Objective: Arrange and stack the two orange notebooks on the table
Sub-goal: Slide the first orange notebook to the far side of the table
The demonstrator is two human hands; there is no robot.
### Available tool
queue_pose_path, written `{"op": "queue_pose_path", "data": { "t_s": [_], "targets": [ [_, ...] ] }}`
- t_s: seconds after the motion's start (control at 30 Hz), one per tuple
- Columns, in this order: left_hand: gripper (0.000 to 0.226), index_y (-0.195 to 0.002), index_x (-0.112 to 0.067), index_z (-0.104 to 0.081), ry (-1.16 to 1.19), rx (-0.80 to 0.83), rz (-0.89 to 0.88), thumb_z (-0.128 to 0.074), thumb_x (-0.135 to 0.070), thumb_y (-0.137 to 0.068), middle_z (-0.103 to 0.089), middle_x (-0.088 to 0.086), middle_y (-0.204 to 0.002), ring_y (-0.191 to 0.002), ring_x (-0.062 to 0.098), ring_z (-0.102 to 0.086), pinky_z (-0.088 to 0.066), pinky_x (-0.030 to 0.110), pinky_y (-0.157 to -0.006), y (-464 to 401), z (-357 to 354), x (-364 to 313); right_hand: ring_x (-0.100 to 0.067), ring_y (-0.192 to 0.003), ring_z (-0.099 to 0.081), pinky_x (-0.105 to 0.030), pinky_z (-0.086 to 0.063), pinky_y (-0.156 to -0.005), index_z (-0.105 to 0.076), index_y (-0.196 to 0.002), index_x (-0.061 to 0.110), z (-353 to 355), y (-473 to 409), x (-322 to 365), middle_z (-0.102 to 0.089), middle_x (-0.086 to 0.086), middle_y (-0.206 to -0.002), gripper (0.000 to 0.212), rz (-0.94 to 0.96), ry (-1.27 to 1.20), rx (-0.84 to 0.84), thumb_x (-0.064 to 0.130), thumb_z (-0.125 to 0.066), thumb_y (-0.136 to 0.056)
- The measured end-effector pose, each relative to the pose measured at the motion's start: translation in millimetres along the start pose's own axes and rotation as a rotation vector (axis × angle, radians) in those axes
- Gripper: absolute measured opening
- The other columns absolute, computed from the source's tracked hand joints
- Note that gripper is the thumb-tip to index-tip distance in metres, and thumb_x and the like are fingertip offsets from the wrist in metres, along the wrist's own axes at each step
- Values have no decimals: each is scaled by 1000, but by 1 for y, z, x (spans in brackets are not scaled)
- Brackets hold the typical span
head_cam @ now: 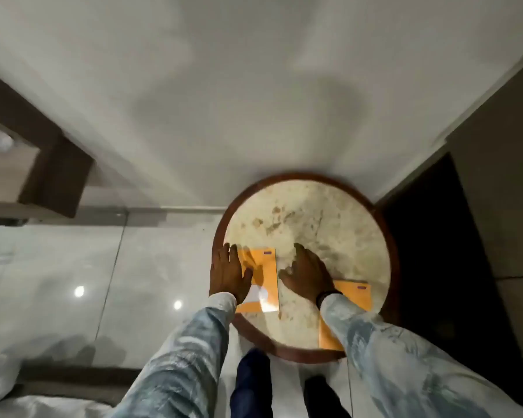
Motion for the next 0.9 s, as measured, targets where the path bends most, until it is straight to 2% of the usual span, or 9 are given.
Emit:
{"op": "queue_pose_path", "data": {
  "t_s": [0.13, 0.23, 0.47, 0.57, 0.67, 0.7, 0.77, 0.83, 0.9],
  "targets": [
    [76, -158, 2, -23, 174, 141, 226, -58, -32, -100, -26, 21, -166, -154, 40, -28, -31, 46, -125, -23, -72, 49, -37, -140, -48, -41, -45, -105, -41, -147, 8, -88, -23, -26, -53, -15, -147, 70, -187, -86, 112, 40, -66, -90],
    [72, -153, 3, -28, 359, 150, 380, -62, -27, -98, -39, 24, -158, -146, 44, -39, -36, 46, -121, -32, -105, 74, -39, -130, -55, -39, -47, -97, -50, -133, 5, -127, -32, -38, -59, -19, -135, 58, -291, -149, 77, 38, -67, -89],
    [41, -127, -7, -59, 665, 99, 655, -61, -33, -95, -62, 15, -125, -115, 42, -65, -59, 50, -99, -52, -128, 109, -38, -131, -53, -43, -49, -108, -52, -135, 5, -154, -46, -43, -52, -17, -143, 57, -365, -170, 3, 30, -72, -87],
    [13, -104, -17, -63, 757, 106, 589, -60, -29, -99, -68, 1, -97, -102, 36, -70, -59, 32, -73, -65, -120, 109, -36, -122, -58, -37, -50, -95, -59, -122, 3, -143, -54, -43, -61, -17, -130, 44, -399, -228, -67, 30, -71, -90],
    [7, -93, -27, -64, 829, 54, 499, -61, -25, -99, -67, -3, -93, -93, 28, -67, -57, 33, -80, -91, -90, 90, -32, -95, -61, -31, -47, -69, -62, -92, 14, -118, -70, -34, -63, -11, -98, 17, -386, -353, -148, 25, -74, -89],
    [13, -86, -29, -65, 833, 32, 474, -63, -24, -97, -66, -6, -86, -88, 25, -65, -56, 30, -78, -103, -77, 81, -27, -86, -55, -28, -40, -59, -54, -79, 21, -107, -78, -30, -56, -5, -85, 23, -372, -392, -184, 23, -76, -88],
    [8, -86, -25, -71, 837, -8, 411, -68, -24, -94, -66, -7, -79, -81, 24, -65, -57, 29, -73, -138, -53, 61, -23, -81, -48, -27, -32, -62, -47, -78, 21, -77, -102, -26, -48, -2, -81, 32, -338, -439, -277, 22, -77, -88],
    [14, -97, -13, -73, 820, -21, 308, -73, -25, -91, -68, 2, -84, -79, 29, -67, -59, 38, -73, -176, -37, 35, -29, -85, -54, -32, -39, -70, -57, -90, 11, -46, -130, -29, -57, -11, -90, 24, -322, -464, -362, 23, -77, -87],
    [13, -88, -11, -72, 760, -56, 209, -77, -23, -88, -67, 3, -80, -72, 27, -64, -55, 36, -67, -209, -24, 8, -33, -93, -60, -37, -46, -75, -64, -100, 4, -20, -159, -36, -64, -17, -100, 28, -316, -460, -428, 24, -78, -86]
  ]
}}
Point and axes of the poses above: each hand's wrist, its own y-axis away from the middle knuckle, its own z-axis out of the back of the hand, x = y × z, the point moved 7 cm from there along -y, towards the middle knuckle
